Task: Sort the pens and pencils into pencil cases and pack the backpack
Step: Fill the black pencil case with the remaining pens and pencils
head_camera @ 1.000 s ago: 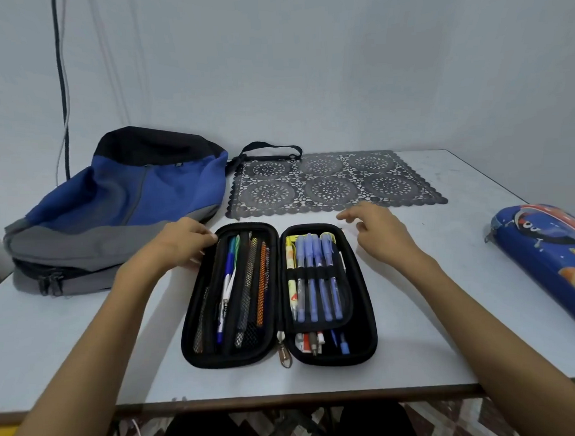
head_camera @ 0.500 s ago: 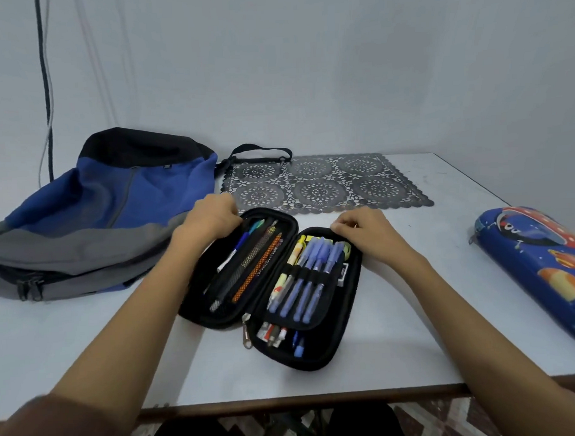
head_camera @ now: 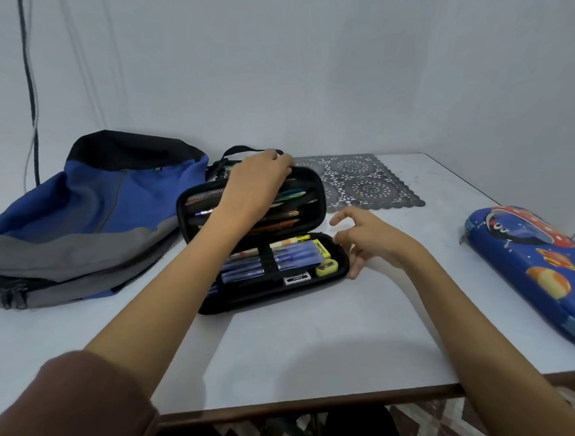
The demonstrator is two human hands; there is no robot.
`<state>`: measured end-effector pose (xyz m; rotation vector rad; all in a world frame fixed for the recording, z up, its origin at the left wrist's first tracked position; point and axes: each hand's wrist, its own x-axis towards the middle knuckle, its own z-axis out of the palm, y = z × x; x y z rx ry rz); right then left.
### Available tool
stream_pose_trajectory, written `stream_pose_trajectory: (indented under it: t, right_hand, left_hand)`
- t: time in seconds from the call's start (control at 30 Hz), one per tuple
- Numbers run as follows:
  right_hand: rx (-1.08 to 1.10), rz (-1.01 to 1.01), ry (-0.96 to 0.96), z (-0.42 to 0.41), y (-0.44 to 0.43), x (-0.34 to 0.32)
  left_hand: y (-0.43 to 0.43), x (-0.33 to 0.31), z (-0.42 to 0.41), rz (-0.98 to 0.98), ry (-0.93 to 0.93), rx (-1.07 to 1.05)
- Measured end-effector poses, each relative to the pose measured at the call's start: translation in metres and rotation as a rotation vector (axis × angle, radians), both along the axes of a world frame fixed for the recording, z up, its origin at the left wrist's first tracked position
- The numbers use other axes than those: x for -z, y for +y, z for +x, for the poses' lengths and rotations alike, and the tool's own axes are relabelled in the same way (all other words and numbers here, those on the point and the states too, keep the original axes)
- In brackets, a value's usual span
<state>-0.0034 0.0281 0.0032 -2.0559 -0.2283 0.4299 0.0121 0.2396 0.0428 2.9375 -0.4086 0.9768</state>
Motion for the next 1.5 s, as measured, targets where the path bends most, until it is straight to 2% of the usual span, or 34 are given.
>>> stream_pose_trajectory:
  t: [0.17,0.3,0.5,0.7,0.77,0.9,1.0,1.1,1.2,1.27,1.33,1.37,1.43,1.5]
  right_hand:
    - [0.013,0.013,0.046,0.001,-0.001,-0.001]
    - [-0.035,0.016,0.092,0.002,-0.004,0.000]
    - [-0.101,0.031,0.160,-0.001,-0.007,-0.001]
    - [-0.122,-0.013,0.159,-0.001,-0.011,-0.004]
    - [-0.078,-0.052,0.082,0.000,-0.011,-0.006]
    - [0.014,-0.057,-0.371,0.002,0.007,-0.011]
    - [-0.146,0.028,-0.446,-0.003,0.036,-0.019]
    - [-0.241,-0.113,-0.500,-0.001,0.059,-0.011]
    - [-0.226,-0.260,-0.567,0.000,0.063,0.001]
    - [-0.224,-0.280,-0.588,0.000,0.061,0.004]
    - [-0.229,-0.265,-0.583,0.000,0.059,0.004]
    - [-0.229,-0.255,-0.579,-0.001,0.059,0.003]
    - [-0.241,-0.226,-0.576,-0.002,0.059,0.002]
    - [-0.263,-0.198,-0.583,-0.002,0.059,0.002]
  left_hand:
    - [-0.007,0.016,-0.052,-0.094,-0.195,0.215]
    - [-0.017,0.040,-0.090,-0.060,-0.314,0.315]
    - [-0.018,0.080,-0.113,-0.009,-0.266,0.372]
    - [-0.020,0.083,-0.117,-0.064,-0.194,0.401]
    - [-0.019,0.085,-0.119,-0.097,-0.152,0.420]
    - [-0.016,0.084,-0.117,-0.165,-0.107,0.452]
    - [-0.013,0.083,-0.112,-0.216,-0.085,0.469]
    - [-0.013,0.082,-0.113,-0.274,-0.049,0.466]
    - [-0.008,0.072,-0.122,-0.386,0.005,0.514]
    - [0.010,0.062,-0.125,-0.479,-0.059,0.489]
    - [0.039,0.056,-0.118,-0.653,-0.156,0.312]
    - [0.055,0.053,-0.113,-0.777,-0.147,0.197]
    - [0.086,0.055,-0.096,-0.999,0.074,0.012]
    - [0.104,0.066,-0.084,-1.120,0.400,-0.021]
